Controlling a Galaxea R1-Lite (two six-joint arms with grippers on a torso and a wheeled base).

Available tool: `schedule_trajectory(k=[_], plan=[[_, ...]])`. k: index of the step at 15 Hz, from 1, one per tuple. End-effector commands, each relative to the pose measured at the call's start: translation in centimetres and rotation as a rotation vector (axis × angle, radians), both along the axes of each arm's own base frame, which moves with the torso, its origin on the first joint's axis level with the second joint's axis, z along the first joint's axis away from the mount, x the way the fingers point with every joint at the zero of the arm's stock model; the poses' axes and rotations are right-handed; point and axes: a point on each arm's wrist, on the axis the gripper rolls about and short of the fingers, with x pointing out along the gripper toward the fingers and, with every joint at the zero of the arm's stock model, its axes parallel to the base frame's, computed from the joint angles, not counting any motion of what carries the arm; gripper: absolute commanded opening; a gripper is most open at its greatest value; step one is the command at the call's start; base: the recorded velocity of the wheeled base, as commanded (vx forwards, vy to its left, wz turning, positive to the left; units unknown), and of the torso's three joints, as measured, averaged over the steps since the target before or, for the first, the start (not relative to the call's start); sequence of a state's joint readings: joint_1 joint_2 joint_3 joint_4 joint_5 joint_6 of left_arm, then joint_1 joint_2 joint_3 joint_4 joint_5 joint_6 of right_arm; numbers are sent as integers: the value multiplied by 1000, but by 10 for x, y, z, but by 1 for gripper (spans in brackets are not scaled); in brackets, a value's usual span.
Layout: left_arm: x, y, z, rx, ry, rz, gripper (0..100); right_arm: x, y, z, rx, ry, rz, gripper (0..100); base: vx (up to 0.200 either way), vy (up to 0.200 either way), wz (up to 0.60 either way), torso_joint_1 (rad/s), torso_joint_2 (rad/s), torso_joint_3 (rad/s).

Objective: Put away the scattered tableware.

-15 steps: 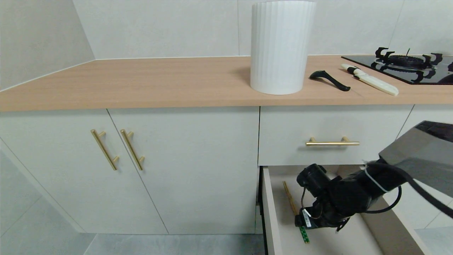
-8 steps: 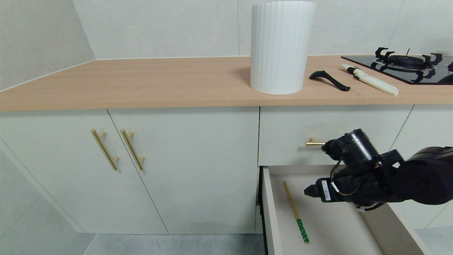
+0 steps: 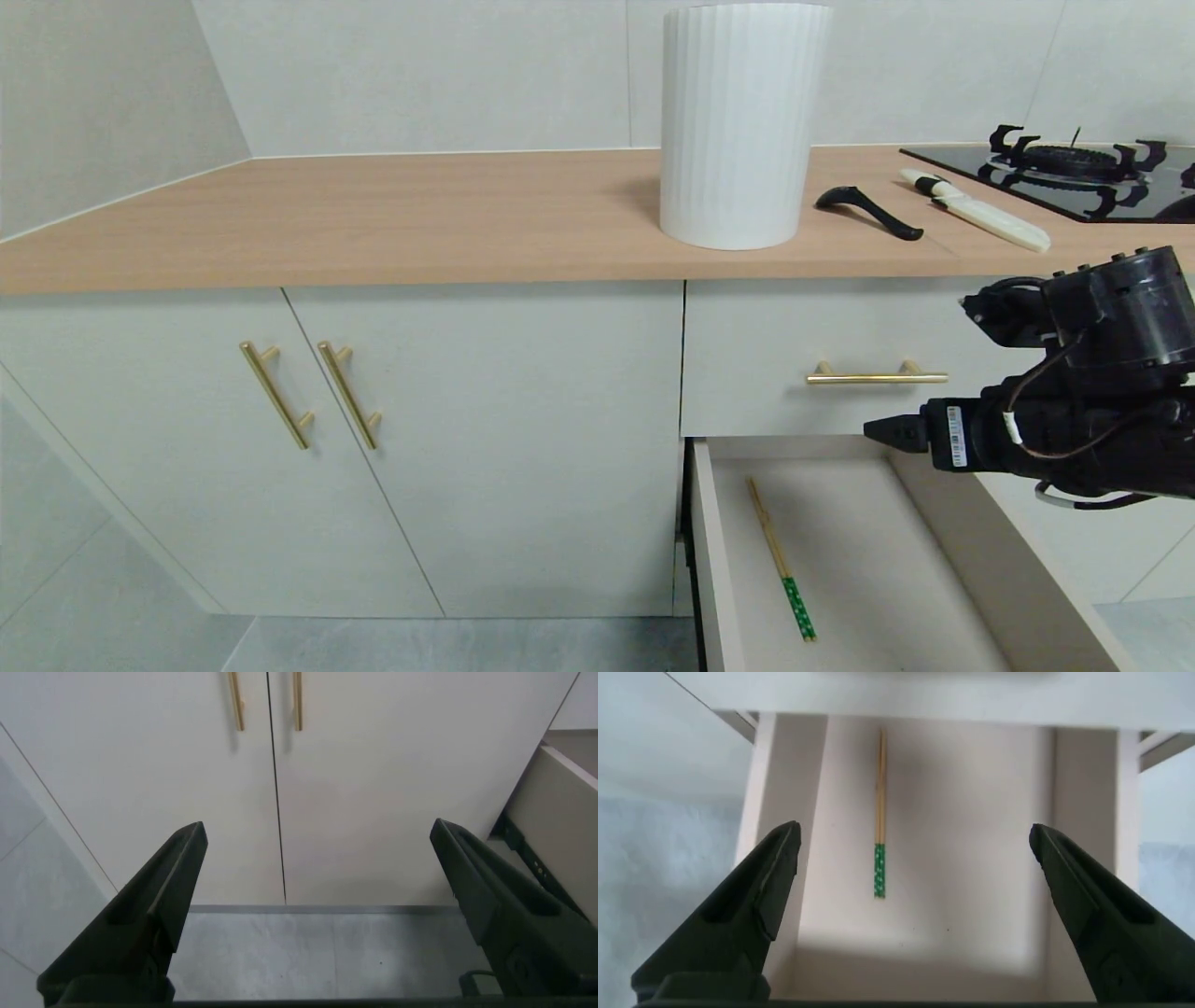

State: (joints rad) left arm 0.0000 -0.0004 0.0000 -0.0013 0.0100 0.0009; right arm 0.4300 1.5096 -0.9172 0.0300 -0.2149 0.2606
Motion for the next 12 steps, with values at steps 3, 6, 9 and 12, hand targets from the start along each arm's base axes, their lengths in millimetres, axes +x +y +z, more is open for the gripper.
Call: schedule_trajectory(k=[3, 6, 9, 12], plan=[[0, 0, 0, -1, 0, 1, 100, -6, -3, 9, 15, -32, 0, 100, 0, 0, 0, 0, 0, 0], [0, 0, 0, 1, 0, 1, 100, -6, -3, 9, 17, -36, 0, 100, 0, 0, 0, 0, 0, 0], [0, 0, 0, 1, 0, 1, 100, -7, -3, 9, 15, -33, 0, 100, 0, 0, 0, 36, -179, -140], [0, 0, 0, 1, 0, -1, 100, -7, -3, 9, 15, -33, 0, 100, 0, 0, 0, 115, -308, -292]])
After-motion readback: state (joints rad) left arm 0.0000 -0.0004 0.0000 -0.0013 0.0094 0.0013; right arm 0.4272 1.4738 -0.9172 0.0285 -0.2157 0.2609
